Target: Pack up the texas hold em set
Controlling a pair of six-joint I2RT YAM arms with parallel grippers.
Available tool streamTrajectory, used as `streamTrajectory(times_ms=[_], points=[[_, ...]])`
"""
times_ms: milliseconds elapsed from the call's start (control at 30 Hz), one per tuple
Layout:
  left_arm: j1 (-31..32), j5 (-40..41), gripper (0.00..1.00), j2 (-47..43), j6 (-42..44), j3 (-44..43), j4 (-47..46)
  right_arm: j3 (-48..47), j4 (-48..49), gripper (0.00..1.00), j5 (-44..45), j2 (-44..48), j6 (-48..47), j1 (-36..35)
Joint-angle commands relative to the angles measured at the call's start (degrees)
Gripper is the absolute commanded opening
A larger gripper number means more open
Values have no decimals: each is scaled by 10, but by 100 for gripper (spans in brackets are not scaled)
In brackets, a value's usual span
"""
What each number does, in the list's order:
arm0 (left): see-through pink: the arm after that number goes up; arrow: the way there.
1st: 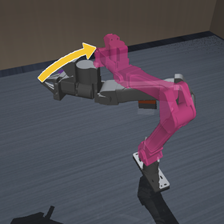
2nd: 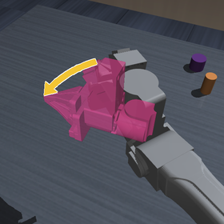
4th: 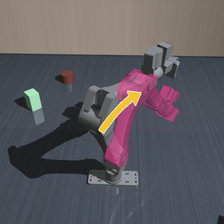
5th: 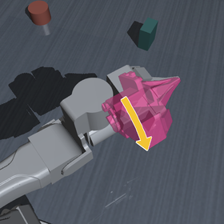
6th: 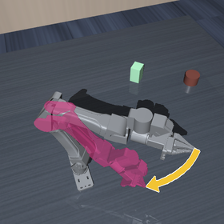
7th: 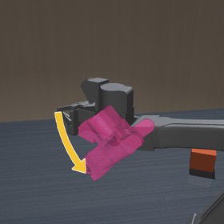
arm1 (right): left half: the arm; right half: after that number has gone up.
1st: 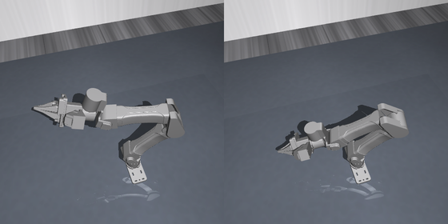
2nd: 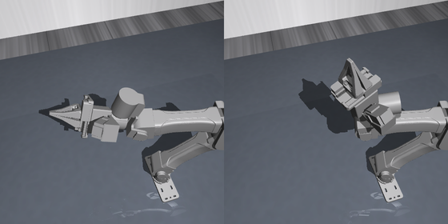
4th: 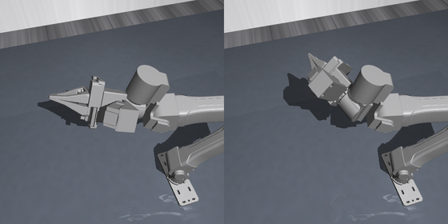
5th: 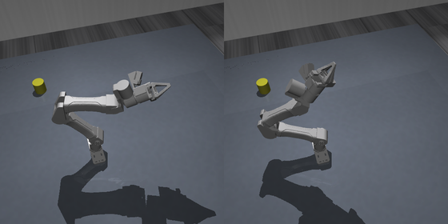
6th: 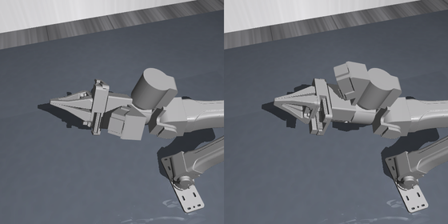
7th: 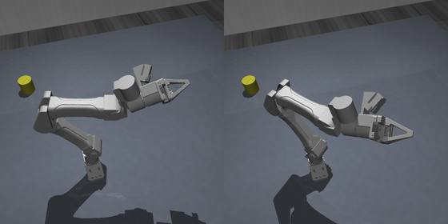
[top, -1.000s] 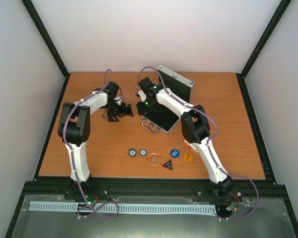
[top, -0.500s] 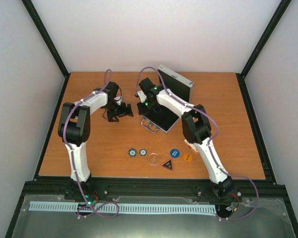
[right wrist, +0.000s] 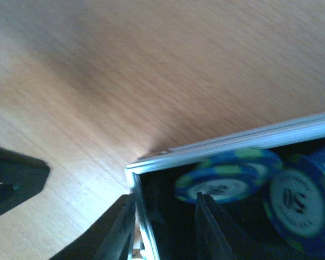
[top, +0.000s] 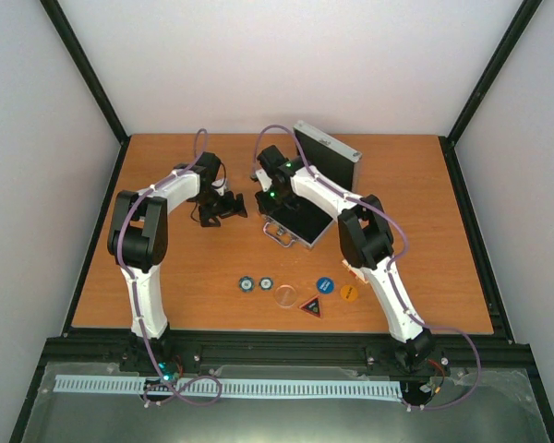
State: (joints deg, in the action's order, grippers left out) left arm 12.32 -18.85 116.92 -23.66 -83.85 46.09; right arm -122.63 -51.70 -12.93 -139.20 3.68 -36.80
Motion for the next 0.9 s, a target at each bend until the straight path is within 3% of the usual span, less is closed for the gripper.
streamTrajectory(times_ms=[0,67,233,867], points=[[-7,29,98,6,11,11,16,-14,-20,40,63,31,0,3],[-7,29,98,7,11,12,16,-21,-18,49,63,28,2,5],[-7,29,98,5,11,14,16,-49,-21,56,56,25,16,9],[-7,30,98,1,10,20,16,-57,-26,54,120,18,-33,11]])
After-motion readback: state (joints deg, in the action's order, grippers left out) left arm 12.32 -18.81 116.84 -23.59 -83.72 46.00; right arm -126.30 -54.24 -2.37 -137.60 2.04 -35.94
